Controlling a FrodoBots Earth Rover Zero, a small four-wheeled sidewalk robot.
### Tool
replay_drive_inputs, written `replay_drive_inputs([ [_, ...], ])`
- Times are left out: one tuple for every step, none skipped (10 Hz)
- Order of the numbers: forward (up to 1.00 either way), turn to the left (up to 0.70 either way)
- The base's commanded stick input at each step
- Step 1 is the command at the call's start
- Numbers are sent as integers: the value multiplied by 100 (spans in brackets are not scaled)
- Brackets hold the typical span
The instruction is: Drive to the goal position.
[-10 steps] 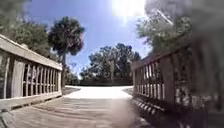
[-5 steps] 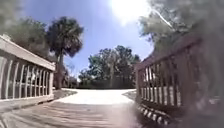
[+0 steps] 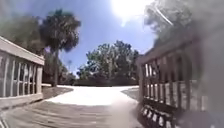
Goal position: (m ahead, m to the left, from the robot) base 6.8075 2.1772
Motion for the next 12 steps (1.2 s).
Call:
replay_drive_inputs([
  [85,0],
  [85,0],
  [85,0],
  [85,0],
  [85,0],
  [85,0],
  [85,0],
  [85,0],
  [85,0],
  [85,0],
  [85,0],
  [85,0],
])
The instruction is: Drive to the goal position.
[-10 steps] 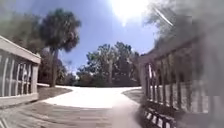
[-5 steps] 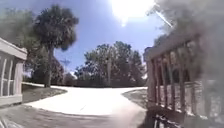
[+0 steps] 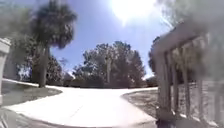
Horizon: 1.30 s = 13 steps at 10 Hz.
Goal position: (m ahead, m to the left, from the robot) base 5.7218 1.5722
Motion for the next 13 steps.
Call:
replay_drive_inputs([
  [85,0],
  [85,0],
  [85,0],
  [85,0],
  [85,0],
  [85,0],
  [85,0],
  [85,0],
  [85,0],
  [85,0],
  [85,0],
  [85,0],
  [85,0],
])
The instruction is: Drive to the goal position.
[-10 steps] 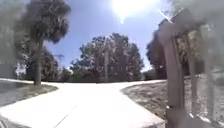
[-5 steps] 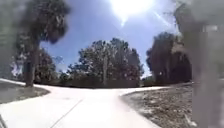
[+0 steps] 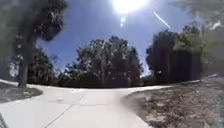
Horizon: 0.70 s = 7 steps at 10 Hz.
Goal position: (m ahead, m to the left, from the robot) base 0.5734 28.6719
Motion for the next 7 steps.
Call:
replay_drive_inputs([
  [85,3],
  [85,24],
  [85,34],
  [85,7],
  [85,0],
  [85,25],
  [85,34],
])
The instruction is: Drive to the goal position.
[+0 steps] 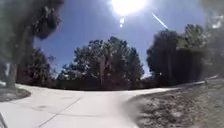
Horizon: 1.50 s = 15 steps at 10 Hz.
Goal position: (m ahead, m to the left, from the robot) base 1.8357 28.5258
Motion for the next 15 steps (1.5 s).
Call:
replay_drive_inputs([
  [85,34],
  [85,34],
  [85,34],
  [85,34],
  [85,34],
  [84,28],
  [84,0],
  [84,0],
  [84,0],
  [84,0],
  [84,0],
  [84,0],
  [85,0],
  [85,0],
  [85,0],
])
